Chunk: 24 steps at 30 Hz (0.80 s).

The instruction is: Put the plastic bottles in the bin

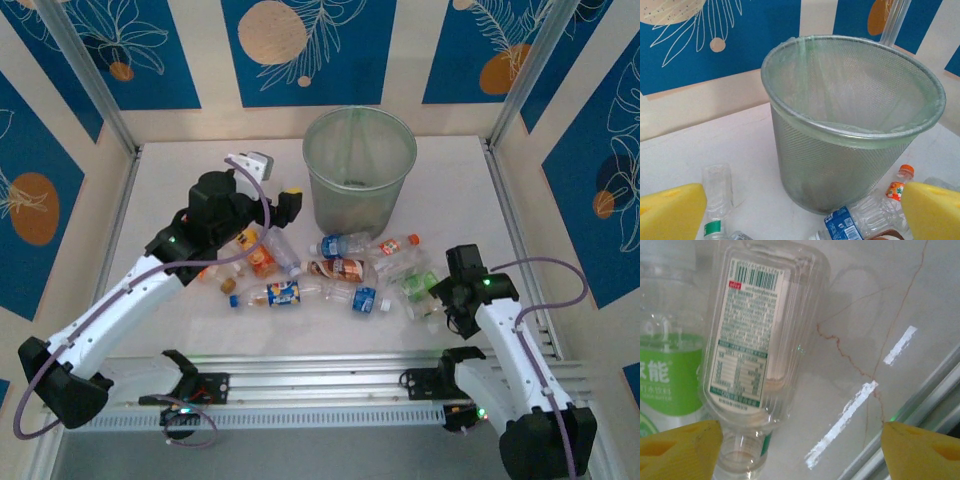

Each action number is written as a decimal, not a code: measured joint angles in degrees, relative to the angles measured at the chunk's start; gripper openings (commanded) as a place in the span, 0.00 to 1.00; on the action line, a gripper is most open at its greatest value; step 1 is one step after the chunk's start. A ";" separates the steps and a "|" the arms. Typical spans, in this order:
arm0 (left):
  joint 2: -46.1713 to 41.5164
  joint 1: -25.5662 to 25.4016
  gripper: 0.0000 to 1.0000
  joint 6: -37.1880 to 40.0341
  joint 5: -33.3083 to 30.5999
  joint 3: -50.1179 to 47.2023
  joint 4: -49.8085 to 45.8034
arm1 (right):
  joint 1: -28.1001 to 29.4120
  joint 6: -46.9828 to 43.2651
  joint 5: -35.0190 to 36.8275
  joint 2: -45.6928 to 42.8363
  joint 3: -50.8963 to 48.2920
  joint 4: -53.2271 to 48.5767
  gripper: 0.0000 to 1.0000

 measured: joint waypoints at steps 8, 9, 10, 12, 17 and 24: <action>0.00 0.00 0.99 -0.28 0.00 -1.53 0.66 | -4.07 -0.79 -2.38 3.19 -0.74 6.12 0.83; 0.02 0.00 1.00 -0.48 -0.07 -1.75 0.61 | -4.44 -0.96 -2.49 3.34 -0.87 6.73 0.83; 0.02 0.00 0.99 -0.68 -0.24 -2.01 0.57 | -4.83 -1.09 -2.69 3.34 -1.16 7.37 0.83; 0.02 0.00 1.00 -1.01 -0.48 -2.36 0.39 | -5.57 -1.25 -3.17 3.34 -2.10 8.66 0.82; -0.22 0.00 1.00 -1.14 -1.09 -3.32 -0.96 | -6.54 -1.42 -4.50 4.09 -3.80 11.56 0.82; -1.57 0.00 0.99 -2.10 -2.93 -6.58 -7.63 | -6.58 -1.86 -5.07 5.81 -3.85 13.70 0.82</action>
